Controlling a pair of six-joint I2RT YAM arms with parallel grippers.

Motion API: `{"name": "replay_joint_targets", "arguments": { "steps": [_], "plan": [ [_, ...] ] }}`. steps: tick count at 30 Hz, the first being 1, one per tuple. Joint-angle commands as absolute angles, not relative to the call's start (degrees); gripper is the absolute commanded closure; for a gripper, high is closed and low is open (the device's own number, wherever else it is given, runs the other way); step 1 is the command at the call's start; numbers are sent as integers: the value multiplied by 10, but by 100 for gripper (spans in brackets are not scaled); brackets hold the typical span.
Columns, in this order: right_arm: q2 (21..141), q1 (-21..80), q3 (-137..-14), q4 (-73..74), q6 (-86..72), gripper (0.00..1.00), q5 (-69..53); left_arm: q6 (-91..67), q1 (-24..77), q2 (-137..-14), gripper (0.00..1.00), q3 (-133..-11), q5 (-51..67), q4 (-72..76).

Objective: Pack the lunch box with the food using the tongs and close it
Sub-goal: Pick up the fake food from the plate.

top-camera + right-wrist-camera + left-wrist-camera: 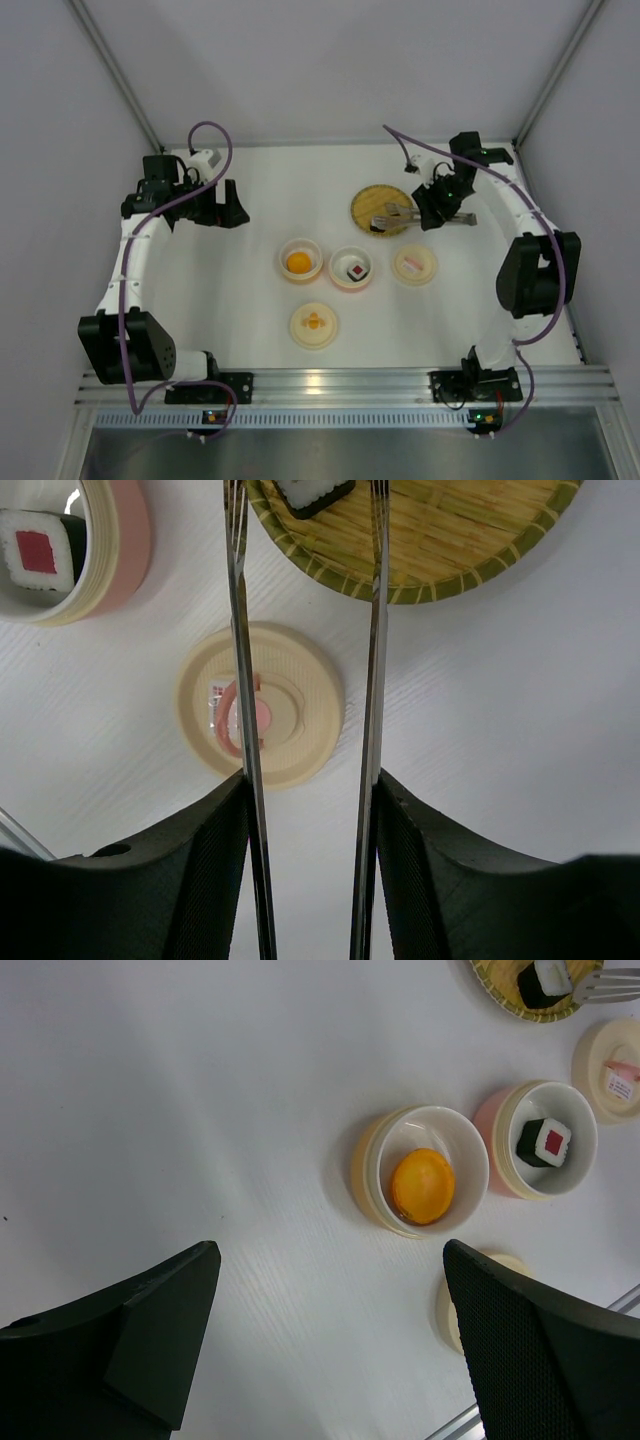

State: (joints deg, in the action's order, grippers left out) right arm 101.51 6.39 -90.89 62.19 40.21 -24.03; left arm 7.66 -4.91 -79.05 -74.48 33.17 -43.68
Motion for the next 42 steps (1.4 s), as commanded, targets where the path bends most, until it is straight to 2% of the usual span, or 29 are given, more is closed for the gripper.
{"name": "replay_joint_targets", "arguments": {
  "steps": [1, 18, 23, 29, 36, 42],
  "plan": [
    [1012, 48, -941, 610, 422, 52, -263, 85, -51, -794, 2, -761, 338, -420],
    [1097, 34, -997, 671, 492, 49, -305, 76, -50, -816, 2, -773, 345, -420],
    [1113, 30, -1001, 673, 499, 51, -308, 75, -50, -824, 2, -781, 348, -422],
    [1102, 26, -1001, 688, 512, 59, -316, 69, -51, -829, 2, -782, 349, -419],
    [1082, 24, -1004, 702, 516, 73, -323, 65, -51, -829, 2, -786, 352, -418],
    [1035, 25, -1037, 736, 497, 78, -347, 64, -50, -820, 2, -784, 348, -420]
  ]
}}
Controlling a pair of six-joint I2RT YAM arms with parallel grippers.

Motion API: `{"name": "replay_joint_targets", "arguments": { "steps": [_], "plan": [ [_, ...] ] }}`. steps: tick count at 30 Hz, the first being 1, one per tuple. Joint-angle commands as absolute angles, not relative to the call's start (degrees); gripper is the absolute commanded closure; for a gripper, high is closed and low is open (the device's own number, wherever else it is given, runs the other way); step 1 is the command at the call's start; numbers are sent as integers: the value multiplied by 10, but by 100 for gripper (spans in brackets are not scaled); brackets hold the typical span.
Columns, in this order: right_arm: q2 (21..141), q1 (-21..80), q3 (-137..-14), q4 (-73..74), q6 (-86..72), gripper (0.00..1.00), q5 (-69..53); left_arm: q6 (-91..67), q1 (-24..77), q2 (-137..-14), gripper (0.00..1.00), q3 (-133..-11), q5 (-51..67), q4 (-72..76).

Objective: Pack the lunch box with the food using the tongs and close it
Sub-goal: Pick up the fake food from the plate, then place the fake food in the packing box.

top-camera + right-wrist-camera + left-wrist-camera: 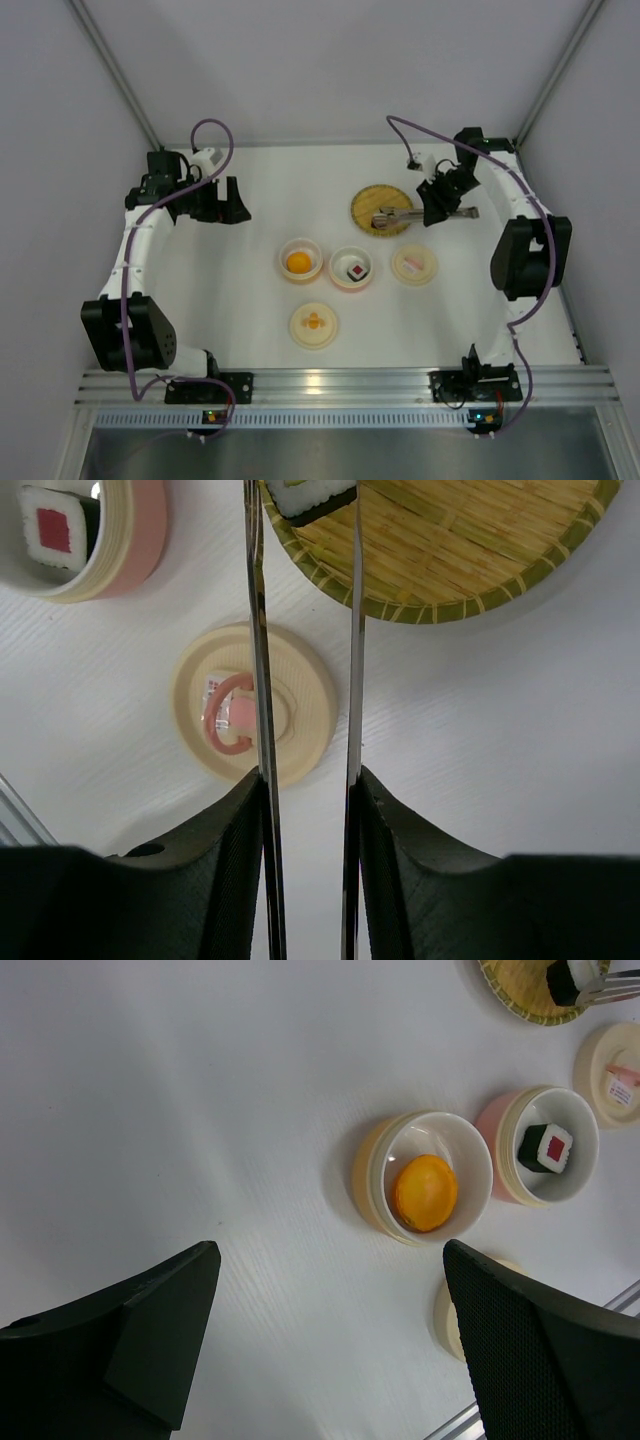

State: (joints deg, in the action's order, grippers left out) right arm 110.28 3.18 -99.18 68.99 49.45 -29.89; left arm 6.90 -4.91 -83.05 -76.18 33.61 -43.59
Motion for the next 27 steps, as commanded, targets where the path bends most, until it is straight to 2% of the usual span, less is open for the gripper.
{"name": "replay_joint_targets", "arguments": {
  "steps": [1, 9, 15, 20, 27],
  "plan": [
    [1027, 26, -1039, 743, 493, 79, -349, 64, -50, -817, 2, -784, 347, -419],
    [878, 89, -927, 747, 448, 80, -345, 61, -51, -805, 2, -774, 346, -417],
    [803, 190, -847, 694, 382, 80, -295, 59, -51, -798, 2, -763, 350, -413],
    [809, 245, -823, 662, 349, 80, -254, 55, -51, -796, 1, -760, 355, -407],
    [831, 271, -807, 618, 265, 88, -209, 70, -51, -785, 2, -751, 341, -412]
  ]
}}
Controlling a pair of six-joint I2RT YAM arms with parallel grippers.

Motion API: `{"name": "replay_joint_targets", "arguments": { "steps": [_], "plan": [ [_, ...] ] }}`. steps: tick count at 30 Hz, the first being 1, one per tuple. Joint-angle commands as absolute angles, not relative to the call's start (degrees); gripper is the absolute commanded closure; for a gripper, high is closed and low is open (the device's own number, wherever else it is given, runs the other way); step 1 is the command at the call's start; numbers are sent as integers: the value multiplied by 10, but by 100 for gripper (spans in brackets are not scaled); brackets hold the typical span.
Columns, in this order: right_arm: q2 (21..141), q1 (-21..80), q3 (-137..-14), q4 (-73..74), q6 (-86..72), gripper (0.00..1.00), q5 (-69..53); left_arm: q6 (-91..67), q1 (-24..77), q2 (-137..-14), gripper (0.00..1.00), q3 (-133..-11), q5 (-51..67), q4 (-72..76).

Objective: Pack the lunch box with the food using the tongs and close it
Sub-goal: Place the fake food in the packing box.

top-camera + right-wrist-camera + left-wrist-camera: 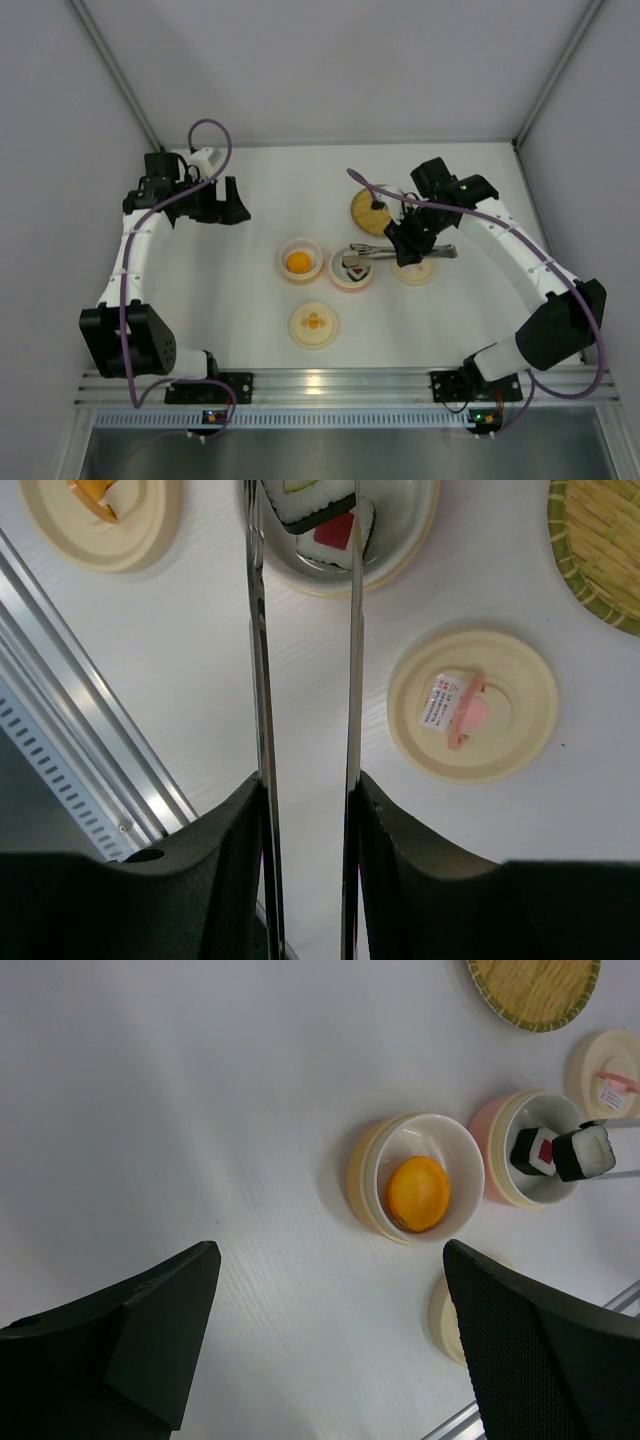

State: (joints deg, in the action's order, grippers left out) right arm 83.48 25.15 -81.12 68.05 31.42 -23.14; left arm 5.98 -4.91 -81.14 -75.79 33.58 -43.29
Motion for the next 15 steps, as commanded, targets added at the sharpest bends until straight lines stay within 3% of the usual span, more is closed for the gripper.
{"name": "replay_joint_targets", "arguments": {
  "steps": [1, 15],
  "plan": [
    [830, 277, -802, 614, 261, 88, -206, 70, -51, -785, 2, -749, 341, -411],
    [853, 314, -783, 577, 214, 87, -156, 70, -51, -786, 2, -737, 340, -401]
  ]
}}
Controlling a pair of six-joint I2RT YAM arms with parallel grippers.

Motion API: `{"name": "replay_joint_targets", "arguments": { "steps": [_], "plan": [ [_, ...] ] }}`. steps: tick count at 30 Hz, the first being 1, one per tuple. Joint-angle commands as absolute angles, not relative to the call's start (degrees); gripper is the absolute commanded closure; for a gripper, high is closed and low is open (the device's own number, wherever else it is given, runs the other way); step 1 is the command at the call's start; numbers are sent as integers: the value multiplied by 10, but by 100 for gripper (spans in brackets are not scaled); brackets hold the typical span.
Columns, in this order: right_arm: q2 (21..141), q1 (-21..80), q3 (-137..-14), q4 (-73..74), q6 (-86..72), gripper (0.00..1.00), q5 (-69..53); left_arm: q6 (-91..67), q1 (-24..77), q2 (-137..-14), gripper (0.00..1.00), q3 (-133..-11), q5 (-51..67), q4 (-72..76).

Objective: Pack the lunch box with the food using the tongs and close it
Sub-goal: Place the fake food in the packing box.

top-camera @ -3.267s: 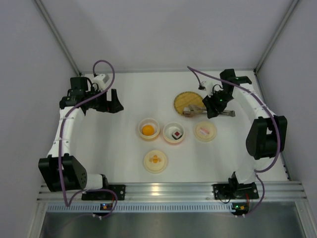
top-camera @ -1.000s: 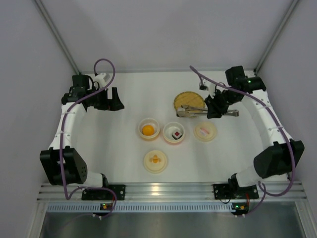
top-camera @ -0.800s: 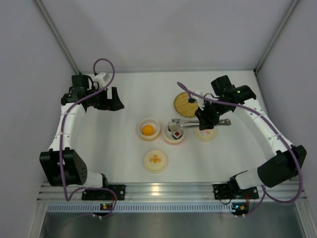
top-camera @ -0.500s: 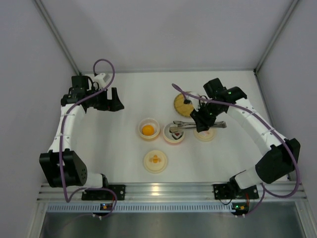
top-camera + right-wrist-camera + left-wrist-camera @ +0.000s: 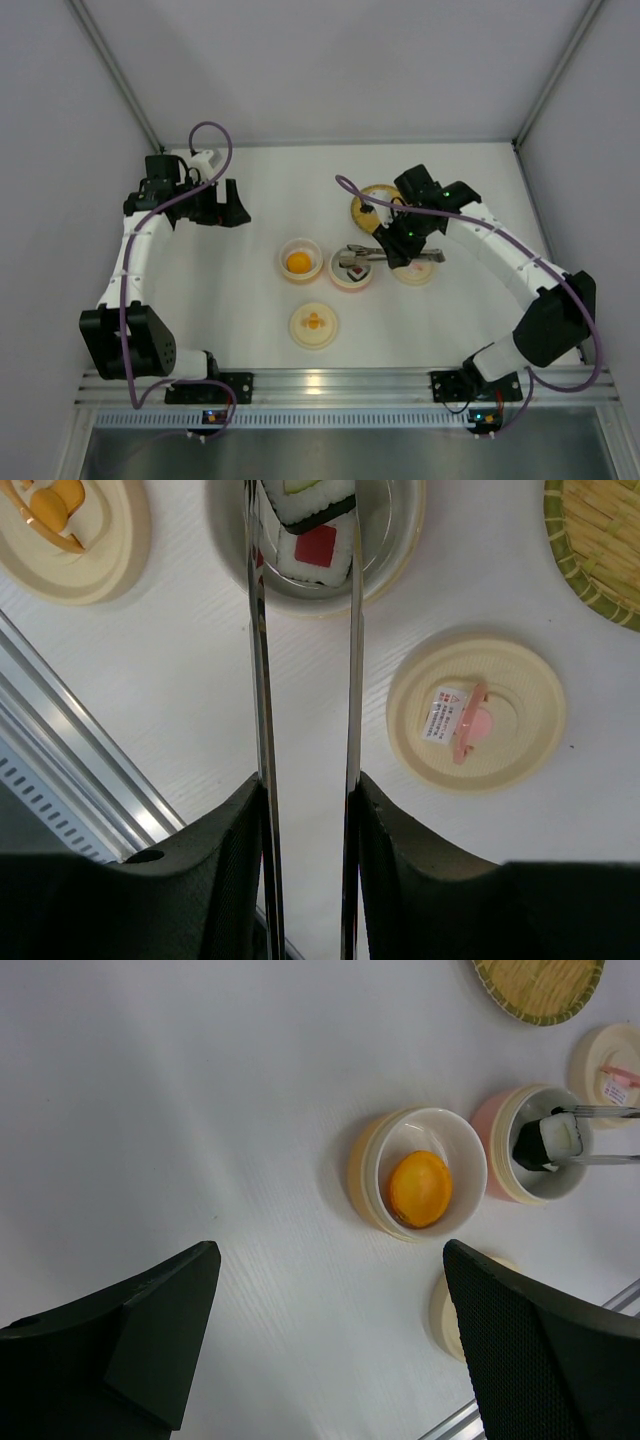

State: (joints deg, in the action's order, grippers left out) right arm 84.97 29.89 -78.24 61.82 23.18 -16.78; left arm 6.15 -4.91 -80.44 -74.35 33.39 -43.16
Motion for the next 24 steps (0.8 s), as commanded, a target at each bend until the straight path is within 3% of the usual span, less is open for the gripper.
{"name": "replay_joint_targets", "arguments": {
  "steps": [1, 13, 20, 24],
  "plan": [
    [854, 315, -783, 576, 212, 87, -154, 72, -50, -786, 2, -737, 340, -402],
    [865, 324, -782, 574, 203, 80, -142, 72, -50, -785, 2, -732, 337, -398],
    [863, 325, -798, 585, 202, 51, -148, 73, -51, -783, 1, -731, 337, -398],
    [860, 325, -823, 599, 203, 44, -155, 73, -50, -781, 2, -736, 339, -400]
  ]
}}
